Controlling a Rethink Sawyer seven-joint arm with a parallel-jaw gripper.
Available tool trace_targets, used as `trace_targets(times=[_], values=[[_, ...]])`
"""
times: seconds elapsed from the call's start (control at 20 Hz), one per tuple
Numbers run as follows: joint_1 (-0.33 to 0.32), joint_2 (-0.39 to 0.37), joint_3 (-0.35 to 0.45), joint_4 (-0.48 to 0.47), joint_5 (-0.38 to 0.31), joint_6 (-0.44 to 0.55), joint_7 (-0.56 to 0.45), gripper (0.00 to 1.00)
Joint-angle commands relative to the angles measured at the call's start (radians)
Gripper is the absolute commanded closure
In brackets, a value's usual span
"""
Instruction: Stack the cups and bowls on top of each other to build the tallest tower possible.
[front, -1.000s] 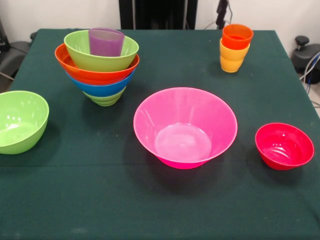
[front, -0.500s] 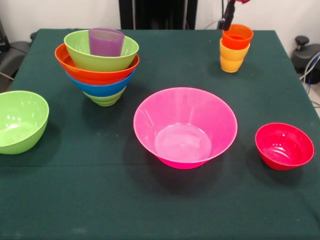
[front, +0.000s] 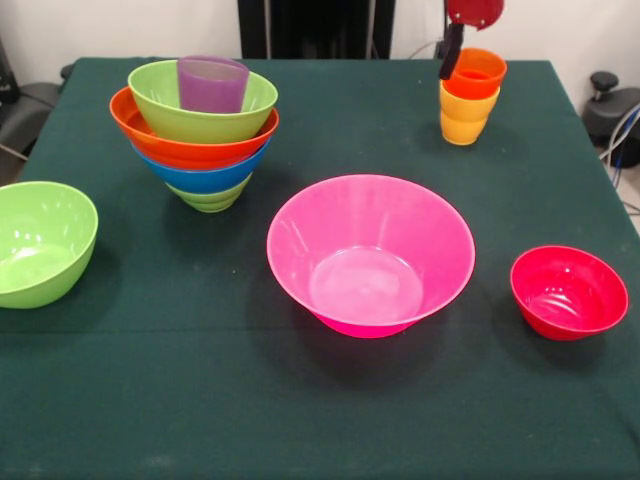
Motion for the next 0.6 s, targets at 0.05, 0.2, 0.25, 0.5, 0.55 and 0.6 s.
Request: trace_targets(times=[0.05, 0.2, 0.25, 0.5, 0.55, 0.6], values=[[-0.035, 0.066, 0.155, -0.035, 0.009, -0.066, 0.119, 0.0], [-0.021, 0.074, 0.147, -0.049, 0.011, -0.052, 0.14, 0.0], [-0.012, 0.07, 0.14, -0.053, 0.012, -0.035, 0.151, 0.0], [0.039, 0.064, 0.099, -0.091, 0.013, 0.062, 0.226, 0.0], [0.052, 0.069, 0.086, -0.101, 0.011, 0.078, 0.244, 0.0], [0.074, 0.083, 0.069, -0.127, 0.008, 0.105, 0.274, 0.0]])
